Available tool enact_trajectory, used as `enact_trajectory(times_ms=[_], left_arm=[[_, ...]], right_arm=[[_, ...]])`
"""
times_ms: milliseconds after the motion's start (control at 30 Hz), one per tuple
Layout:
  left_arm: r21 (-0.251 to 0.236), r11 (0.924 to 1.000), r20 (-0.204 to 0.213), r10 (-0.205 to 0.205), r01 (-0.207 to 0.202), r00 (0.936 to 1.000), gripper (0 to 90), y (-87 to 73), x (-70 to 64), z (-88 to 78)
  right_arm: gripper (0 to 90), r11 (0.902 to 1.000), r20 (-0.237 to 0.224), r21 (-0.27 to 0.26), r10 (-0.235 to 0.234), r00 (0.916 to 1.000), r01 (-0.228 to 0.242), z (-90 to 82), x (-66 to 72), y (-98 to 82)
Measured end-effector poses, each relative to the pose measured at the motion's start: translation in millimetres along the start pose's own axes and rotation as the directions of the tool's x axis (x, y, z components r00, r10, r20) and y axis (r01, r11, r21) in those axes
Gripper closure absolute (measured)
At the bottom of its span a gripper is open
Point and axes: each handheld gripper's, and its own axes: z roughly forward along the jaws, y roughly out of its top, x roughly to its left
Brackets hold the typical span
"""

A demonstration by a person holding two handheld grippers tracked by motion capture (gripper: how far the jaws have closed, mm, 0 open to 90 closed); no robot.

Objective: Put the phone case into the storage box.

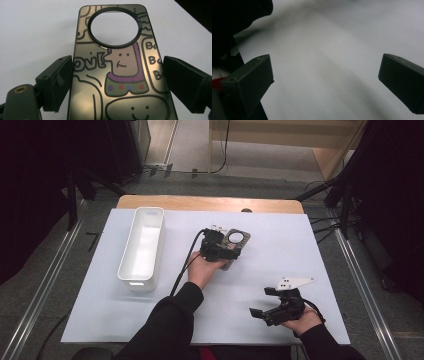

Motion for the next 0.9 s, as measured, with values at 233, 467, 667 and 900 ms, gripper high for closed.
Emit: enact_trajectory(times_ms=[233,467,667,900], left_arm=[[-0.005,1.0000,0.035,0.001,-0.001,0.9994,11.5,4.6,-1.2,-15.4],[0.001,1.0000,0.071,-0.003,0.003,0.9975,11.5,5.9,-0.7,-26.7],[0.001,1.0000,0.095,0.001,-0.001,0.9954,11.5,5.6,-0.5,-38.8],[-0.012,0.9999,0.125,-0.009,0.010,0.9922,11.5,4.4,0.2,-50.0]], right_arm=[[0.0,1.0000,0.001,0.001,-0.001,1.0000,0.001,0.6,0.3,0.2],[0.0,1.0000,0.003,0.002,-0.002,1.0000,0.002,1.1,0.3,0.4],[0.0,1.0000,0.005,0.003,0.002,1.0000,-0.002,1.2,0.4,0.5],[0.0,1.0000,0.006,0.007,0.004,1.0000,-0.004,1.6,0.2,0.8]])
